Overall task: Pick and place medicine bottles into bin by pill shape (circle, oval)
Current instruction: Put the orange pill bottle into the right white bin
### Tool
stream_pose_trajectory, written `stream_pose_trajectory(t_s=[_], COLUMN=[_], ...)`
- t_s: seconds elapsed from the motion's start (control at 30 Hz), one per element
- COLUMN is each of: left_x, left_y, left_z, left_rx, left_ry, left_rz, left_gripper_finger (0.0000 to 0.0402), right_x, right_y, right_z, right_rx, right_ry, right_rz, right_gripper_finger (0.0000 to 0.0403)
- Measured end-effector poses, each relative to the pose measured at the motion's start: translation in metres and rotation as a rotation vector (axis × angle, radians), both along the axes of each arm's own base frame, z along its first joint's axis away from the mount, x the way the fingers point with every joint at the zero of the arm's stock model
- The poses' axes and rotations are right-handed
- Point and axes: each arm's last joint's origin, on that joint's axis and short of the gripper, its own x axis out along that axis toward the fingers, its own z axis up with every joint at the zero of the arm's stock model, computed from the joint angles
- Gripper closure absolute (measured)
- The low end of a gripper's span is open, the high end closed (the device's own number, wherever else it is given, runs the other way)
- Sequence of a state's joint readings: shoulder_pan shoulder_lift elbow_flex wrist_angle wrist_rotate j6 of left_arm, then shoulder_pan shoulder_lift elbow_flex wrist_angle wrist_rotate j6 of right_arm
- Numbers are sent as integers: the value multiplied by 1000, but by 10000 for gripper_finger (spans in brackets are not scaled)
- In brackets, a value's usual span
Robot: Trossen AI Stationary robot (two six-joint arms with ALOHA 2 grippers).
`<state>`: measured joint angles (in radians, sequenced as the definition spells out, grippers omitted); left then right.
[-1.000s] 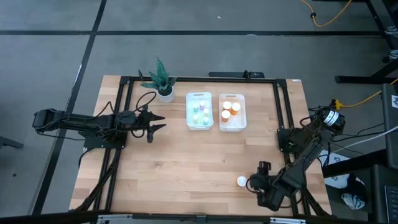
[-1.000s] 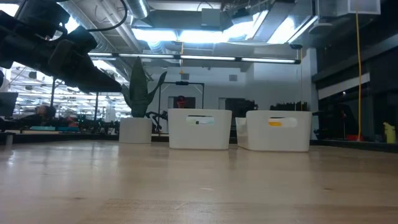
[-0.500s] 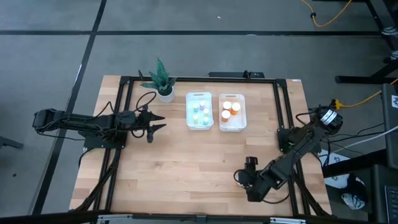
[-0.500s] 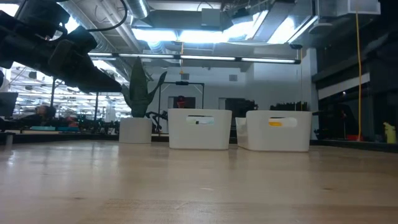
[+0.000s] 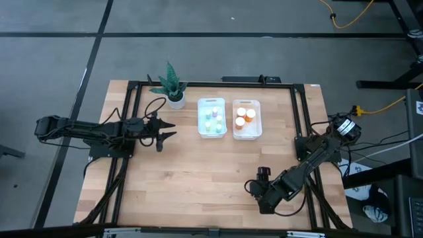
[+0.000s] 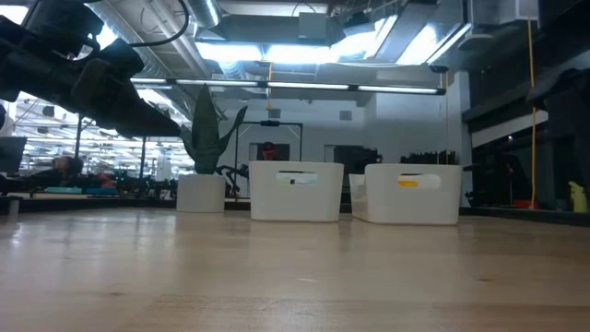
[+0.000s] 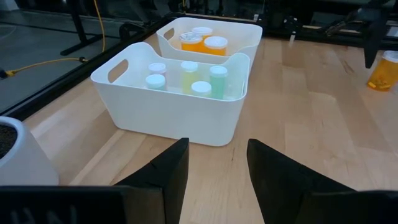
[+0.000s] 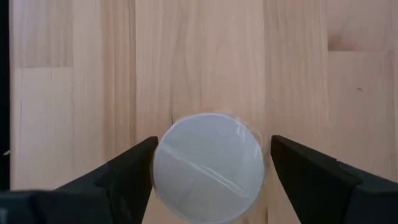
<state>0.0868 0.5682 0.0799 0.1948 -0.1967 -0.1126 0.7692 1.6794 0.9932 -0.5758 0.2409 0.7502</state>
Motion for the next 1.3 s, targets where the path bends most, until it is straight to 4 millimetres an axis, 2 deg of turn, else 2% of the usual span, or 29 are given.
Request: stream_pose_trajectory(t_s=[0.37,0.63,1.03,1.2,1.3], left_x=[0,0,0,0,0], left_y=[0,0,0,0,0], left_z=[0,0,0,0,0], left_rx=[0,0,0,0,0], left_ry=[0,0,0,0,0], left_rz=[0,0,0,0,0], left_gripper_finger=[246,246,246,246,246], right_x=[0,3,1,3,10], right_y=[0,3,2,-1,-7], right_z=[0,6,5,7,19], right_rx=[16,27,37,-6,-102], right_ry=[1,-15,31,-2,-23], right_rz=[-16,0,-19,-38,-88], right_gripper_finger=[98,134,187,193,191])
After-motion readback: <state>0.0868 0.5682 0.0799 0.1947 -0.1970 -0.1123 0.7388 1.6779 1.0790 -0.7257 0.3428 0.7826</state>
